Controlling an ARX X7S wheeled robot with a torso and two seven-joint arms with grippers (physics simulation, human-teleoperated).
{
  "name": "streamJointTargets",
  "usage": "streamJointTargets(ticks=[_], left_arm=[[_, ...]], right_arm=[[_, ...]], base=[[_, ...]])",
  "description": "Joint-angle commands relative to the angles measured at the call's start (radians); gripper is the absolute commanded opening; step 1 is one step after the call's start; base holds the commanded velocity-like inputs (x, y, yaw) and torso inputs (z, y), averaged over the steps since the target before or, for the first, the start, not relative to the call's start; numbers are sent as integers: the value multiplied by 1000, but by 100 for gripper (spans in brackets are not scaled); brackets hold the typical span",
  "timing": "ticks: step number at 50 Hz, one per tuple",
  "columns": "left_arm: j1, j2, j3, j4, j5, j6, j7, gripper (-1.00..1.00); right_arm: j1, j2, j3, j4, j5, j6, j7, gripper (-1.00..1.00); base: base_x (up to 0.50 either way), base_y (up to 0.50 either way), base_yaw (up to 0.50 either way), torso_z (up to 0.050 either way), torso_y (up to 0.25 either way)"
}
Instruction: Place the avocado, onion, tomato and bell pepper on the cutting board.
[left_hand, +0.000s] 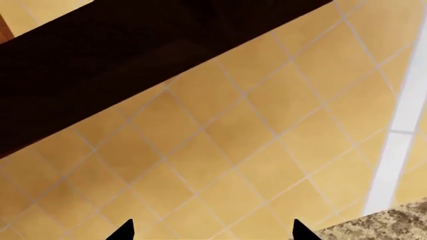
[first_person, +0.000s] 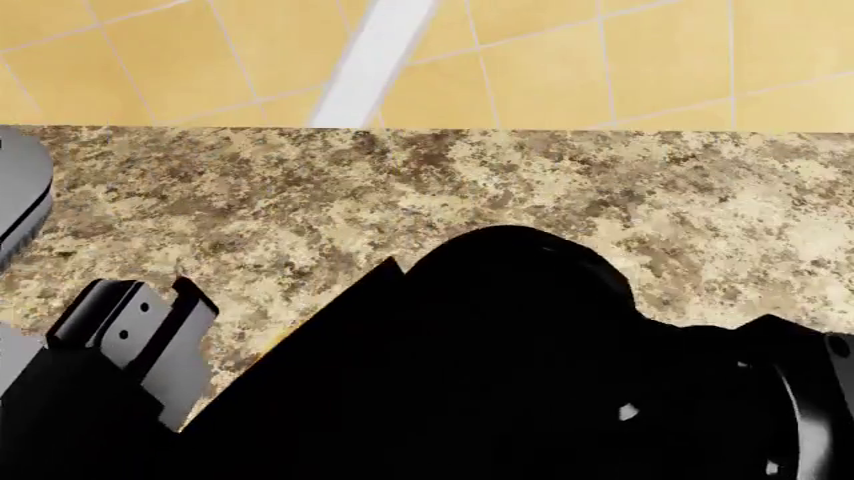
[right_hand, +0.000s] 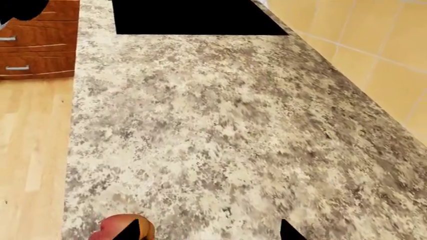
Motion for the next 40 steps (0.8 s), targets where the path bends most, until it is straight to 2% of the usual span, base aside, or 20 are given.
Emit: streamJointTargets(ticks=[1, 18, 40], left_arm=[[-3, 11, -14, -2, 31, 13, 38, 100], [15, -15, -19, 8, 23, 31, 31, 100], [34, -38, -21, 13, 18, 50, 23, 100]], right_arm=[[-33, -125, -30, 14, -55, 7, -65, 100], [-83, -215, -93, 48, -133, 3, -140, 100], [-144, -257, -196, 77, -253, -15, -263, 100]], base=[[0, 0, 0, 0, 0], [0, 0, 0, 0, 0], [0, 0, 0, 0, 0]])
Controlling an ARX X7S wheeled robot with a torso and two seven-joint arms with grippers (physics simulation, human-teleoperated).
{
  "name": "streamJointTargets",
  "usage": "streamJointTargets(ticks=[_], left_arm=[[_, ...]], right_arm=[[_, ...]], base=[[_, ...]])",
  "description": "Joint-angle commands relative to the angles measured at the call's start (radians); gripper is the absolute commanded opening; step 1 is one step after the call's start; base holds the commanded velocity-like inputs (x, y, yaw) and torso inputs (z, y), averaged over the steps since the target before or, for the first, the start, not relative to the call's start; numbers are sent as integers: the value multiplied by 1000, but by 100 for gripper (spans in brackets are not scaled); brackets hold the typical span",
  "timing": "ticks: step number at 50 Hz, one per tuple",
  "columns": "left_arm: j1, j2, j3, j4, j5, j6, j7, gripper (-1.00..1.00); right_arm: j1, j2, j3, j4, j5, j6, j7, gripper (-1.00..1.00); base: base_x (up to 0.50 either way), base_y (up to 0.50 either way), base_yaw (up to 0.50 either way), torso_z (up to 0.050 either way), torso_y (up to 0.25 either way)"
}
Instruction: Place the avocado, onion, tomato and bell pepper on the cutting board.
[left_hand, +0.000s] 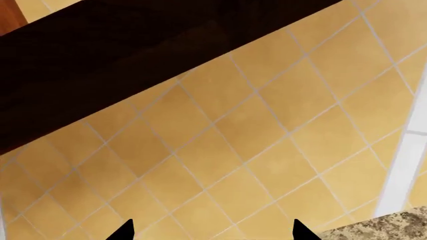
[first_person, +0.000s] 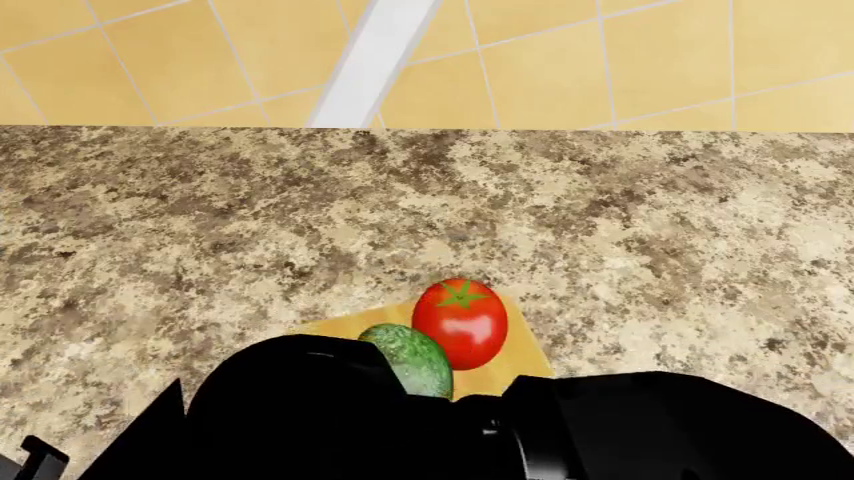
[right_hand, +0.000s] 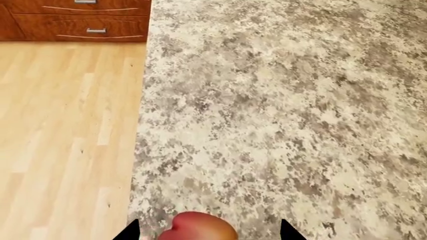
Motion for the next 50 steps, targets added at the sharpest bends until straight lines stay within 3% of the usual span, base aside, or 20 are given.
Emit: streamJointTargets(ticks=[1, 28, 50], left_arm=[[13, 4, -25, 5, 15, 15, 28, 100], [20, -20, -32, 0, 9, 35, 30, 100], [50, -40, -40, 3, -5, 58, 20, 100]], right_arm=[[-32, -45, -29, 0, -75, -12, -81, 100], [-59, -51, -198, 40, -208, -102, -215, 100], [-112, -40, -275, 47, -235, -143, -227, 100]], base=[[0, 0, 0, 0, 0], [0, 0, 0, 0, 0], [0, 0, 0, 0, 0]])
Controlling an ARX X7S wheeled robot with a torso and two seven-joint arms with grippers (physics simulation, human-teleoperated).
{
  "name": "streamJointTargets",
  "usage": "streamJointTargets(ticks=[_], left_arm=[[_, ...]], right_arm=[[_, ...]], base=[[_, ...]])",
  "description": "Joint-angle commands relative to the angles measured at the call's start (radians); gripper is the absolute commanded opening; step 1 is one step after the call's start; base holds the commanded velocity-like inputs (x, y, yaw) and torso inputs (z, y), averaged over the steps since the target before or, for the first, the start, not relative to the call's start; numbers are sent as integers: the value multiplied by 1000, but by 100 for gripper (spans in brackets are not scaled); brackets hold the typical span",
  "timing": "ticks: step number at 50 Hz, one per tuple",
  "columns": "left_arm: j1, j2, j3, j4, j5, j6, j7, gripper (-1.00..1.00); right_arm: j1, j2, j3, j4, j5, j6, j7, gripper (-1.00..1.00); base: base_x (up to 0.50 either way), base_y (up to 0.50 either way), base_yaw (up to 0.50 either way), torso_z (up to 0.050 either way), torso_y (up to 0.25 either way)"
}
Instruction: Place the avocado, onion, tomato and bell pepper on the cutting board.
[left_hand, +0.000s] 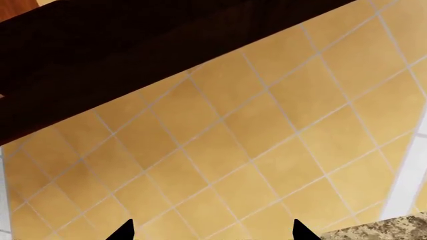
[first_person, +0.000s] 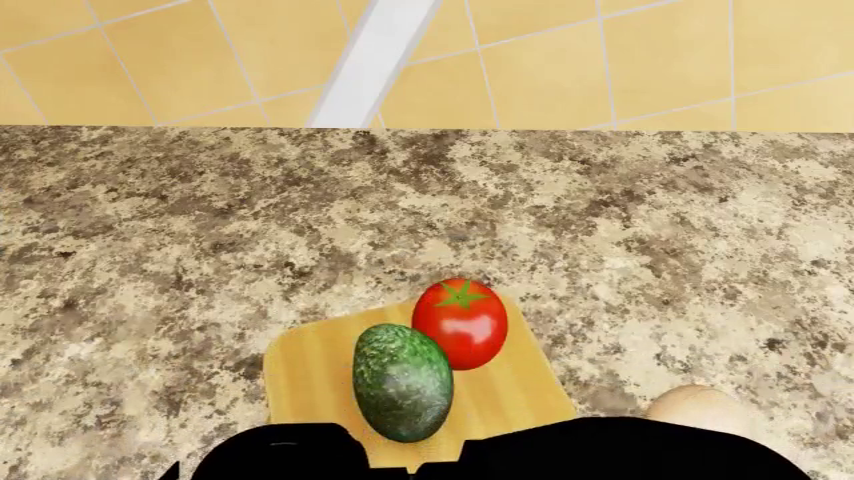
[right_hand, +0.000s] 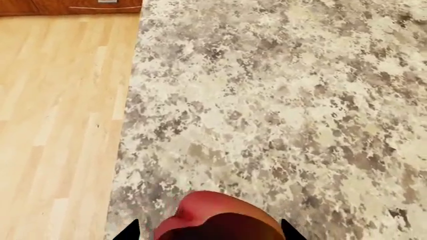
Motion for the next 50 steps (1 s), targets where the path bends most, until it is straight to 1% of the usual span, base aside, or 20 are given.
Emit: streamJointTargets(ticks=[1, 2, 3, 9, 14, 22, 28, 34, 44, 50], left_arm=[[22, 6, -26, 6, 12, 20, 27, 100], [24, 5, -26, 8, 10, 20, 24, 100], [24, 5, -27, 7, 9, 20, 24, 100], [24, 3, -26, 9, 7, 20, 25, 100], [21, -2, -31, 10, 0, 19, 21, 100], [14, 1, -34, 5, -4, 20, 21, 100], [6, 12, -32, -2, -1, 20, 21, 100], [-4, 24, -29, -13, 6, 22, 29, 100], [-3, 21, -28, -8, 0, 20, 27, 100], [13, 23, -21, -2, 5, 29, 28, 100]], right_arm=[[-30, -22, -17, -14, -16, -16, -34, 100], [-27, -20, -14, -15, -14, -19, -34, 100], [-25, -18, -12, -15, -14, -22, -32, -100], [7, -9, -3, -28, -11, -19, -31, -100], [74, 20, 28, -34, 10, -7, -14, -100], [194, 132, 124, -70, 108, -1, 30, -100], [244, 214, 162, -114, 172, 2, 78, -100], [280, 287, 175, -161, 238, 12, 132, -100], [356, 394, 220, -223, 342, 5, 213, -100], [397, 435, 218, -251, 401, 19, 252, -100]], base=[[0, 0, 0, 0, 0], [0, 0, 0, 0, 0], [0, 0, 0, 0, 0], [0, 0, 0, 0, 0], [0, 0, 0, 0, 0], [0, 0, 0, 0, 0], [0, 0, 0, 0, 0], [0, 0, 0, 0, 0], [0, 0, 0, 0, 0], [0, 0, 0, 0, 0]])
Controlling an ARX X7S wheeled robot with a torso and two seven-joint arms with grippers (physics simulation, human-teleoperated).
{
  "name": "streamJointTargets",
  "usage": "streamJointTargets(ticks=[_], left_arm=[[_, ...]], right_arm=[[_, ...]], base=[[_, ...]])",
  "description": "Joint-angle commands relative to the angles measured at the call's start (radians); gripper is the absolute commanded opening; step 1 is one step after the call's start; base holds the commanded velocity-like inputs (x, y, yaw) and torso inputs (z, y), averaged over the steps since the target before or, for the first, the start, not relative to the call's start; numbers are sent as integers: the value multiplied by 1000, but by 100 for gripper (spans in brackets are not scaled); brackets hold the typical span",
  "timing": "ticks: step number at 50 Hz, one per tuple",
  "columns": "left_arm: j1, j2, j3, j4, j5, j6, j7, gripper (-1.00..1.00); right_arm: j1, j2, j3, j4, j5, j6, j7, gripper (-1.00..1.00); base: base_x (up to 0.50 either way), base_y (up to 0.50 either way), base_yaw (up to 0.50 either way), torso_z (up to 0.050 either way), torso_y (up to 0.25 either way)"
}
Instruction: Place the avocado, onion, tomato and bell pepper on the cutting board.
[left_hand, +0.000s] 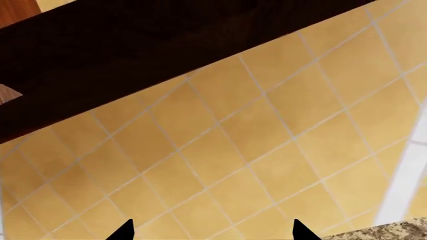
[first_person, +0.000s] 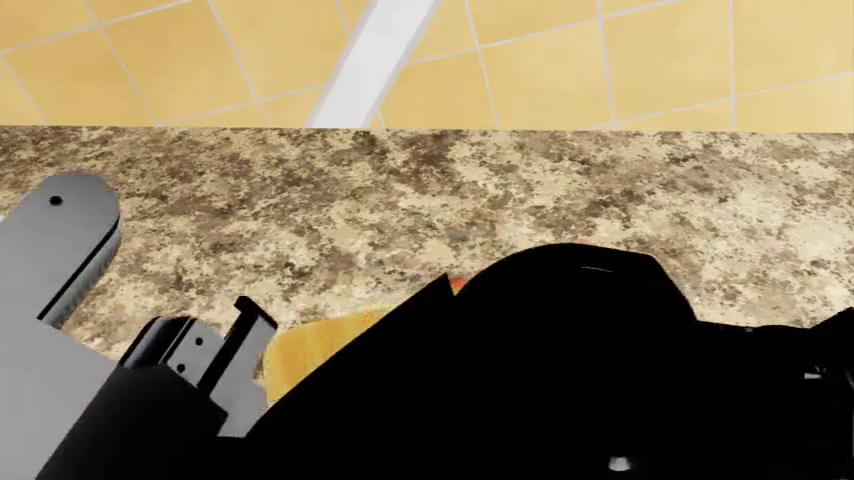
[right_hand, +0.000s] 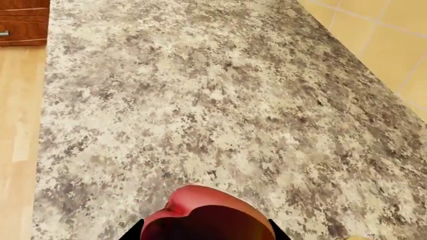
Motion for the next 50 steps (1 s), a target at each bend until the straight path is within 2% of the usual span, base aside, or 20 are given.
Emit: streamJointTargets(ticks=[1, 22, 50], left_arm=[[14, 23, -15, 5, 22, 14, 33, 100], [37, 32, -12, 1, 28, 40, 34, 100], [-1, 55, -9, -15, 27, 26, 35, 100]], right_arm=[[82, 80, 54, -77, 74, 31, 44, -100], [268, 230, 69, -128, 290, 83, 141, -100], [445, 451, 30, -64, 427, 243, 232, -100]], base=[[0, 0, 0, 0, 0], [0, 0, 0, 0, 0], [0, 0, 0, 0, 0]])
